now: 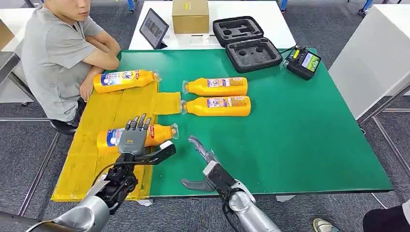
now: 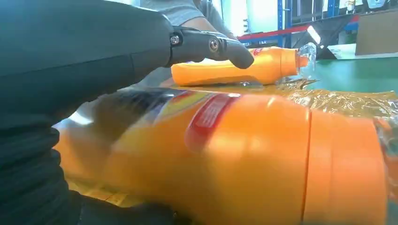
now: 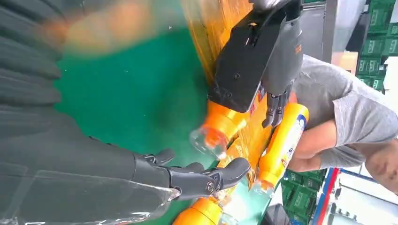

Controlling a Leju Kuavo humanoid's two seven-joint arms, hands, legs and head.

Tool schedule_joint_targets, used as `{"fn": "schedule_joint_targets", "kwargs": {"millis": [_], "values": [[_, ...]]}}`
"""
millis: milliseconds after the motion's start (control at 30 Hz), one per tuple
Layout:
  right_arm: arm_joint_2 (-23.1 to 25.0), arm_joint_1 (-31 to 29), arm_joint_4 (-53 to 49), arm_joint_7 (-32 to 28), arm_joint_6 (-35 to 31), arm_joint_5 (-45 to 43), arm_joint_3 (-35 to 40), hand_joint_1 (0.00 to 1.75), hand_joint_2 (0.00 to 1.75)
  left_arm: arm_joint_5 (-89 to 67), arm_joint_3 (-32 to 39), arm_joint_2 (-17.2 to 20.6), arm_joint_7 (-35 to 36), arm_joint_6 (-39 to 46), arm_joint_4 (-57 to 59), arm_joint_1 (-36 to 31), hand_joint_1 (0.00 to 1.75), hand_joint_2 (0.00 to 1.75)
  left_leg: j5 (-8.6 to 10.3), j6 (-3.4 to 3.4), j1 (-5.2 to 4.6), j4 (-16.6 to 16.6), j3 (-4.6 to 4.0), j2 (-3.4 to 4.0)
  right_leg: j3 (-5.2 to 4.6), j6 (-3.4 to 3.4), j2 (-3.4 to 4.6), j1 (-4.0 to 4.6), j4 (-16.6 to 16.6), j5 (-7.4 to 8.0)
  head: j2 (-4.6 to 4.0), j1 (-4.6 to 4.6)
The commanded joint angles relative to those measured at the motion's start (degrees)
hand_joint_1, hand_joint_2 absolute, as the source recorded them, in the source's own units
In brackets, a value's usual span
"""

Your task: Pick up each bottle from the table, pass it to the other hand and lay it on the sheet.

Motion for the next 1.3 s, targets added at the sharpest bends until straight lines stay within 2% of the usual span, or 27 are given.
{"fn": "schedule_joint_targets", "kwargs": {"millis": [33,200,400,433,467,600,767,933,1067,1100,1300], "values": [[0.8,-3.3,5.6,-0.4,0.4,-0.1,-1.0,0.0,1.75,-1.1,-0.3,0.4,0.3,-0.9,2.4,1.2,0.0,1.75,-0.09,-0.08,0.02,-0.1,0.29,0.13,0.24,-0.07,0.2,0.02,-0.1,-0.04,0.0,0.0],[0.5,-2.8,5.6,-0.9,0.2,0.1,-1.6,0.0,1.75,-2.7,-2.7,-1.5,-3.1,1.1,-7.8,4.8,0.0,1.75,-0.09,-0.07,0.01,-0.1,0.27,0.04,0.24,-0.06,0.11,0.01,-0.1,-0.06,0.0,0.0],[-0.4,-1.4,4.4,-0.9,-0.6,-0.7,-1.3,0.0,1.75,0.0,-9.2,-1.4,-6.6,-5.4,-25.3,12.0,0.0,1.75,-0.08,-0.03,0.0,0.0,0.1,-0.04,0.12,-0.02,-0.01,0.0,0.0,-0.08,0.0,0.0],[-0.5,-1.1,3.9,-0.9,-0.9,-1.0,-1.4,0.0,1.75,2.1,-10.6,-1.1,-8.1,-6.8,-28.1,13.1,0.0,0.0,-0.14,-0.05,0.03,0.0,0.15,-0.05,0.19,-0.04,0.0,0.02,0.0,-0.13,0.0,0.0],[-0.8,-0.6,3.4,-0.9,-1.0,-1.3,-1.4,0.0,1.75,3.2,-12.8,-0.4,-8.9,-7.5,-32.0,14.5,0.0,0.0,-0.1,-0.04,0.01,0.0,0.07,-0.04,0.11,-0.03,0.0,0.0,0.0,-0.09,0.0,0.0],[-0.9,-0.4,3.1,-0.9,-1.0,-1.3,-1.4,0.0,1.75,3.4,-13.5,-0.1,-8.6,-7.8,-33.7,15.2,0.0,0.0,-0.06,-0.04,-0.02,0.0,-0.08,-0.09,-0.04,-0.04,-0.06,0.0,0.0,-0.07,0.0,0.0],[-0.9,0.2,2.5,-0.9,-1.0,-1.2,-1.5,0.0,1.75,9.6,-16.9,1.7,-12.4,-7.2,-40.3,17.1,0.0,0.0,-0.08,-0.05,-0.01,0.0,-0.07,-0.01,-0.05,-0.06,0.03,0.01,0.0,-0.06,0.0,0.0],[-0.9,0.2,2.4,-0.9,-1.1,-1.3,-1.4,0.0,1.75,10.8,-17.5,2.0,-12.9,-7.6,-40.7,17.1,0.0,0.0,-0.11,-0.06,0.0,0.0,0.01,0.01,0.02,-0.05,0.04,0.01,0.0,-0.08,0.0,0.0],[-1.2,1.0,-0.3,-0.9,-1.9,-1.8,-0.3,0.0,1.75,15.6,-19.2,2.7,-15.9,-4.1,-43.0,17.6,0.0,0.0,-0.16,-0.08,0.02,0.0,0.08,-0.03,0.1,-0.08,0.02,0.02,0.0,-0.14,0.0,0.0],[-1.2,1.3,-1.2,-0.9,-2.1,-2.0,0.0,0.0,1.75,17.3,-19.2,2.6,-17.2,-3.0,-43.8,17.7,0.0,1.75,-0.17,-0.09,0.02,0.0,0.08,-0.05,0.11,-0.08,0.01,0.03,0.0,-0.15,0.0,0.0],[-1.1,1.4,-1.2,-0.9,-2.1,-2.0,0.0,0.0,1.75,17.3,-19.2,2.7,-17.2,-3.0,-43.8,17.6,0.0,1.75,-0.06,-0.05,-0.02,0.0,-0.04,-0.03,-0.02,-0.05,0.0,0.0,0.0,-0.06,0.0,0.0]]}}
